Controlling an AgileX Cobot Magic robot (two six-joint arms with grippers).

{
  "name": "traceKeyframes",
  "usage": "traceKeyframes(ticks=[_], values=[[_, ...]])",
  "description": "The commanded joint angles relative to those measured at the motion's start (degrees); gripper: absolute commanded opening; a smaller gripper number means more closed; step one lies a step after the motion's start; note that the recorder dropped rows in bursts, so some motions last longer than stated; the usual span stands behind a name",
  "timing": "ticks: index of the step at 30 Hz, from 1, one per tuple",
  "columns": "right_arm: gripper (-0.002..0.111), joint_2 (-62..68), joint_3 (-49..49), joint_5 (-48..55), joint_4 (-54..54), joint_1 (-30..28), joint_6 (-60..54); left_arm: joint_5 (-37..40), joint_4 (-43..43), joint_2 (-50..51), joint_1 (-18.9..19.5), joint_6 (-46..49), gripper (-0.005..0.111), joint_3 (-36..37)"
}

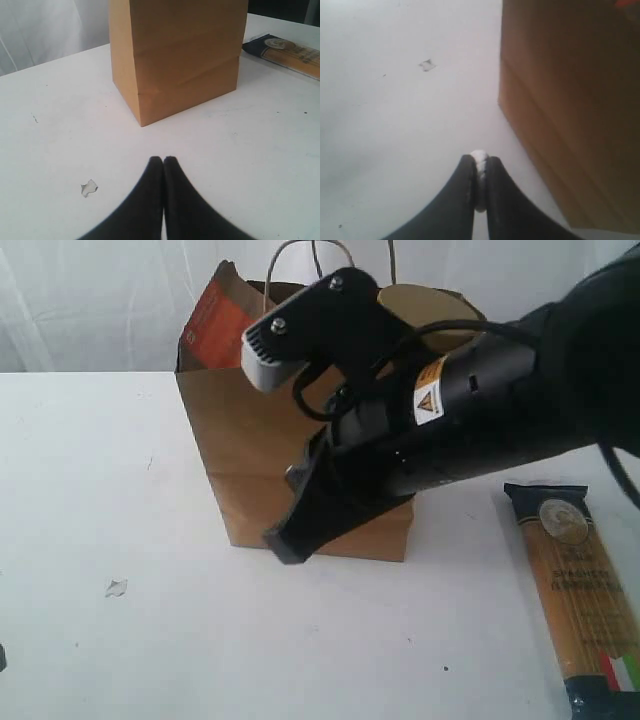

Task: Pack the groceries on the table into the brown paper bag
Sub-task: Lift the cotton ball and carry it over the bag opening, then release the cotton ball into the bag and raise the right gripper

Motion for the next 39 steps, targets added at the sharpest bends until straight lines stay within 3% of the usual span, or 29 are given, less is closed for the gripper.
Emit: traceKeyframes(ticks=[1,8,15,26,39], values=[[0.0,-3.02,0.16,-2.64,-6.16,-2.41,1.33,-0.15,-0.53,-0.3,-0.06,-0.07,0.0,0.14],[0.0,-7.56,-0.61,-3.98,-6.27,-9.97,1.33,-0.15,-0.53,-0.3,-0.06,-0.07,0.0,0.14],[0.0,-5.31,-8.07,-3.59,-2.12,-19.63,1.21,-0.15,-0.53,-0.3,-0.06,-0.07,0.0,0.14],[0.0,8.81,-22.65,3.98,7.89,-21.2,-0.05,-0.15,-0.53,-0.3,-0.06,-0.07,0.0,0.14],[0.0,15.5,-25.17,0.22,13.42,-21.1,-1.73,-0.15,-0.53,-0.3,-0.06,-0.07,0.0,0.14]])
